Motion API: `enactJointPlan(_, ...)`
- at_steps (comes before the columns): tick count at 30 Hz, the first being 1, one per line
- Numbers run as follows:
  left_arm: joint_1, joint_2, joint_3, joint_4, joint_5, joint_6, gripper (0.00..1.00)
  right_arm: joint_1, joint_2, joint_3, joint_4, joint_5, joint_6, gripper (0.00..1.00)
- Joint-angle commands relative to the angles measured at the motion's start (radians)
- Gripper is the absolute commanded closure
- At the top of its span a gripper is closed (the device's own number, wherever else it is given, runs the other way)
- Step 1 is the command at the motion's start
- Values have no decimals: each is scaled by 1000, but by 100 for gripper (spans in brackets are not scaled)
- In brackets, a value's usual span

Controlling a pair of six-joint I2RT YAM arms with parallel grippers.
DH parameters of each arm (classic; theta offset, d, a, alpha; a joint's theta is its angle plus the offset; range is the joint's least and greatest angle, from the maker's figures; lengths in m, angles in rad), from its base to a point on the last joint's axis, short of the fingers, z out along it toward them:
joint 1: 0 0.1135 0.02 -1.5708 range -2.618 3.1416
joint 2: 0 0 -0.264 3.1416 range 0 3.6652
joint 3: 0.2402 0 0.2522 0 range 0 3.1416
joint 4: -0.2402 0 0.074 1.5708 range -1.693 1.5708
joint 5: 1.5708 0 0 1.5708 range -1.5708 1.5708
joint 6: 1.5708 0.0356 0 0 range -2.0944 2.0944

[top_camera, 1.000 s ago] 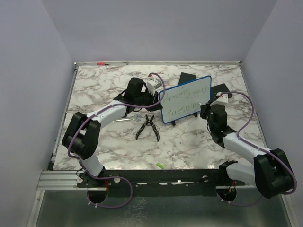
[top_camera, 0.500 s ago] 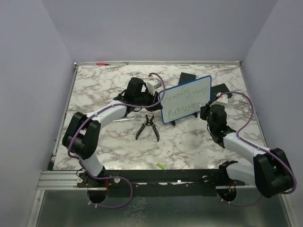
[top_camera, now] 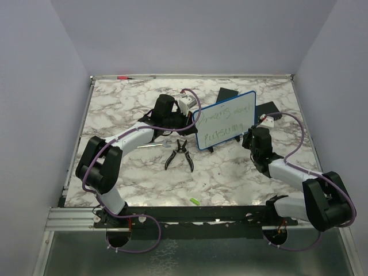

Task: Write a sentence on the whiteboard

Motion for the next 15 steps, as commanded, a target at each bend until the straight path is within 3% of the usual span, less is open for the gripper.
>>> enactJointPlan(1,-5,20,6,-47,-38,32,100,-1,0,13,10,-58,15,99)
enactJointPlan(10,-5,19,6,-47,-38,32,100,-1,-106,-19,23,-105,15,99)
enactJointPlan(15,-5,18,6,-47,-38,32,100,0,-179,-8,-61,-28,18,99)
